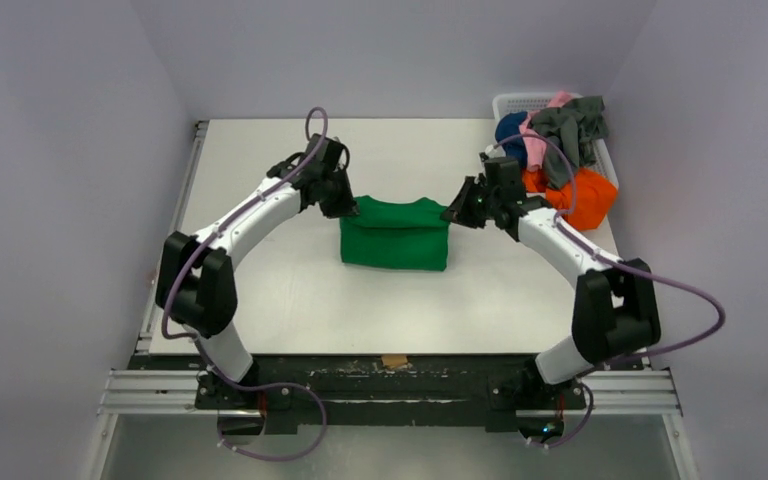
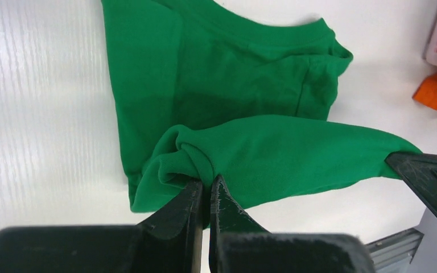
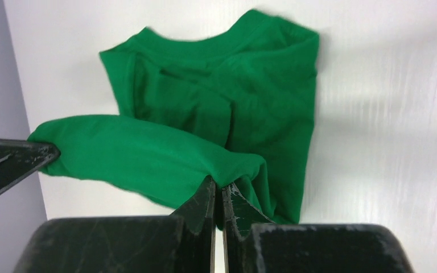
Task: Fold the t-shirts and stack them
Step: Fold the long partially folded tshirt into a neat square
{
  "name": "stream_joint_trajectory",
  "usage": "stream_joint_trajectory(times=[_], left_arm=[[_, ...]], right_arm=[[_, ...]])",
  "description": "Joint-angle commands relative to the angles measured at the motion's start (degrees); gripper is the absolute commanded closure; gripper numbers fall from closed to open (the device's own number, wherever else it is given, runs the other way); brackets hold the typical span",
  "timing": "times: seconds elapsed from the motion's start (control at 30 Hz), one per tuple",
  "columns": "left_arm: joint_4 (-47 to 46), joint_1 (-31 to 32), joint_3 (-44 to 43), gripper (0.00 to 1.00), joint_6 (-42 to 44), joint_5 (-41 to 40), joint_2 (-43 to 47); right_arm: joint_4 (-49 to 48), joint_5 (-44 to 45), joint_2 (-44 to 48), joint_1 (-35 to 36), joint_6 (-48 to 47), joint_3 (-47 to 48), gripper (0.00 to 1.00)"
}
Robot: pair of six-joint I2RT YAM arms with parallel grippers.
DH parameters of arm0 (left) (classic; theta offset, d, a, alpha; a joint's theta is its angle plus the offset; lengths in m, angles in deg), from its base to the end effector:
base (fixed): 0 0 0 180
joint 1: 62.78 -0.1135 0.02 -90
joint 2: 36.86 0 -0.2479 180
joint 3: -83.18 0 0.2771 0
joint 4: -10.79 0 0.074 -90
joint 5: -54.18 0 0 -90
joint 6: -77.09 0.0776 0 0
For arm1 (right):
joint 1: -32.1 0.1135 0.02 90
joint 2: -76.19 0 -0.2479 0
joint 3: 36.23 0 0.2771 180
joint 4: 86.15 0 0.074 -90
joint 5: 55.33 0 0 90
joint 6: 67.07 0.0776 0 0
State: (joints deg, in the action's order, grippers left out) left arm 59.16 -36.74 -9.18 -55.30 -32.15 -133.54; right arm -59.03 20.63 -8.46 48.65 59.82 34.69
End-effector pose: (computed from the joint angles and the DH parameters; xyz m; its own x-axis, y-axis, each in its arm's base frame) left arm 0.3724 -0.1875 0.2184 -0.8467 -0.3351 -0.4133 -0.1325 0.8851 -0.4462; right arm 0.3579 0.1260 0.1969 -0.7729 0.3778 -0.5097 0.0147 0.8138 0.5810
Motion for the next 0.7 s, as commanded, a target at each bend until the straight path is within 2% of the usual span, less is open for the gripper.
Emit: stream_joint_trajectory(times=[0.0,0.1,0.13,0.2,0.3,0.33,0.37,0.4,0.5,0.67], left_arm=[[0.8,-1.2,-7.4,1.0,2.0,-2.4,-5.1],[2.0,-2.2,-11.6,0.96,2.3,-2.3,-9.8],[2.1,-2.6,-12.9,0.96,2.5,-2.0,-11.3],[2.2,-3.5,-15.8,0.87,3.4,-0.1,-14.3],[4.7,-5.2,-21.6,0.49,4.0,2.3,-18.1],[4.9,-5.7,-22.8,0.35,4.1,2.8,-18.5],[4.7,-6.0,-23.5,0.14,4.1,3.1,-18.4],[4.2,-6.3,-23.5,0.02,4.1,3.3,-17.8],[2.2,-6.5,-20.0,0.0,4.6,4.2,-15.0],[-1.6,-6.6,-10.0,0.0,6.5,7.8,-11.8]], right_arm=[[-3.4,-0.5,-7.5,-1.8,-0.2,6.0,1.0],[-4.3,1.6,-13.0,-2.7,0.3,9.1,1.0],[-4.5,1.5,-14.8,-3.1,0.4,10.5,0.94],[-5.6,0.4,-18.8,-3.8,0.2,13.8,0.61],[-4.4,-1.3,-22.7,-4.2,-1.6,19.8,0.39],[-3.4,-1.0,-23.2,-4.3,-2.5,21.6,0.35],[-2.8,-0.3,-23.2,-4.3,-3.7,22.5,0.3],[-2.7,0.3,-22.9,-4.3,-4.1,22.6,0.27],[-4.7,1.2,-19.5,-4.2,-5.3,18.9,0.25],[-10.1,-1.3,-13.4,-4.2,-5.5,6.8,0.24]])
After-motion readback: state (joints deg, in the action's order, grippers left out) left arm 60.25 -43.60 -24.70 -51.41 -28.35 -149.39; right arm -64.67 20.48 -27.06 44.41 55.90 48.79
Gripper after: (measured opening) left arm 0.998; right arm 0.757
